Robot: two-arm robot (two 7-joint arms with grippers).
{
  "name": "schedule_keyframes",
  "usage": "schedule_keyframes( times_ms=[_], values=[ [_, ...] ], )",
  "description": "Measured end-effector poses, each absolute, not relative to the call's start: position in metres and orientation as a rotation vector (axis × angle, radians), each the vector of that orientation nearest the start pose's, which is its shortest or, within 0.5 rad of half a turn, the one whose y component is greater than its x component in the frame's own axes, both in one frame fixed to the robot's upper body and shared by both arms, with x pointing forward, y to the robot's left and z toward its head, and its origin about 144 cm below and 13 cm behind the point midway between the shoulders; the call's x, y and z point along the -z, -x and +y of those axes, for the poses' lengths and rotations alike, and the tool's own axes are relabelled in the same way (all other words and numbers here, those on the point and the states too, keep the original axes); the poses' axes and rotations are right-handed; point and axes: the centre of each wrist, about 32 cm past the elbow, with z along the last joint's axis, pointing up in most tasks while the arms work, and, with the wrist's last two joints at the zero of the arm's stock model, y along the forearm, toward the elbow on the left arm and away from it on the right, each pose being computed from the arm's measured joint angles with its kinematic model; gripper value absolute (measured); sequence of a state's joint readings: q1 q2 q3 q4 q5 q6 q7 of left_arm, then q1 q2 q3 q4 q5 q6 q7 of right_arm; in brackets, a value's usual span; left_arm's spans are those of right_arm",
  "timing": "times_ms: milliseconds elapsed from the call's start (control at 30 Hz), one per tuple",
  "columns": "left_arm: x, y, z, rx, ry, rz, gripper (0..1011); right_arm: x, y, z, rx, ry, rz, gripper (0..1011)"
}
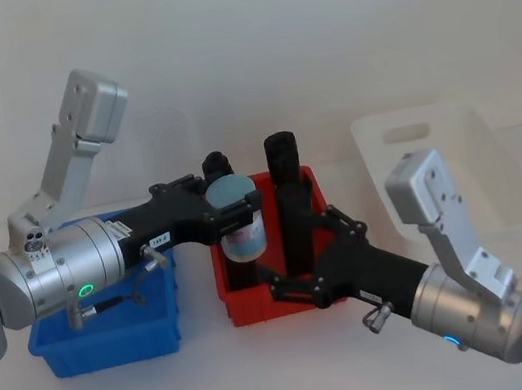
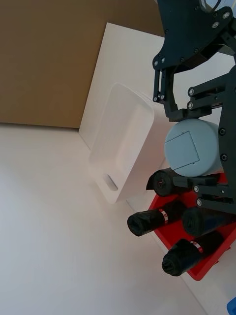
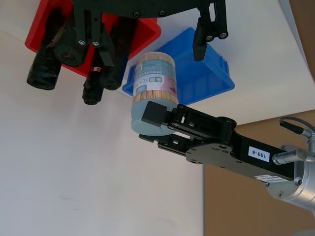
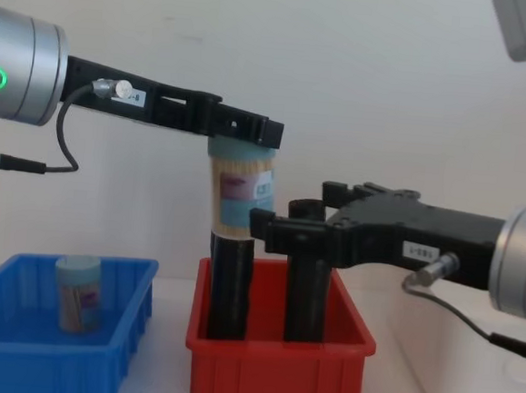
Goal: Pick the cotton swabs from the blue box and place them into the white box.
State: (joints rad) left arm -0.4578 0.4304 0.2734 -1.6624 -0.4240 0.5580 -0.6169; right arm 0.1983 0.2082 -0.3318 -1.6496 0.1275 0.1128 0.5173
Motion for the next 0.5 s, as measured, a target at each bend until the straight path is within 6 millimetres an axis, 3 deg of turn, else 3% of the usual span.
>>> schedule_keyframes(
  times_ms=[500],
  values=[
    [-1.322, -0.540, 0.260, -0.697, -0.182, 0.055, 670, -1.219, -0.519, -0.159, 0.675, 0.076, -0.171, 1001]
  ],
)
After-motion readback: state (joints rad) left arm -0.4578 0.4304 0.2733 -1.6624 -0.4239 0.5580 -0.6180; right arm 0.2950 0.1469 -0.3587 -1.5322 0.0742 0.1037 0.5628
